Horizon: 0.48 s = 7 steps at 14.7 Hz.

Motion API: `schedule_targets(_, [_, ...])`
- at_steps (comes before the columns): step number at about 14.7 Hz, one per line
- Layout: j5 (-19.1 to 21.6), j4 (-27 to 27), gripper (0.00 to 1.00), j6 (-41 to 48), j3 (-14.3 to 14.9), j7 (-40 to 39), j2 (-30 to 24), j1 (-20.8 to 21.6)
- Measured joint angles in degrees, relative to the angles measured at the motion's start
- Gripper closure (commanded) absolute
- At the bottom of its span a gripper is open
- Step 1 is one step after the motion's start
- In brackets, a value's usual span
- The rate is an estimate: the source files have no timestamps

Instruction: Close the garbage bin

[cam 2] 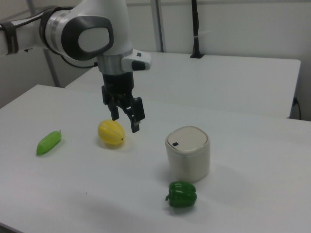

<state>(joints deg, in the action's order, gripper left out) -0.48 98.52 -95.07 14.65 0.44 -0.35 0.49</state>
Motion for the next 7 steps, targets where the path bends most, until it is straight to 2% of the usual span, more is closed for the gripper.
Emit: schedule_targets(7, [-1.07,-0.95,0.0,3.53,0.08,-0.02,-0.17,1.06])
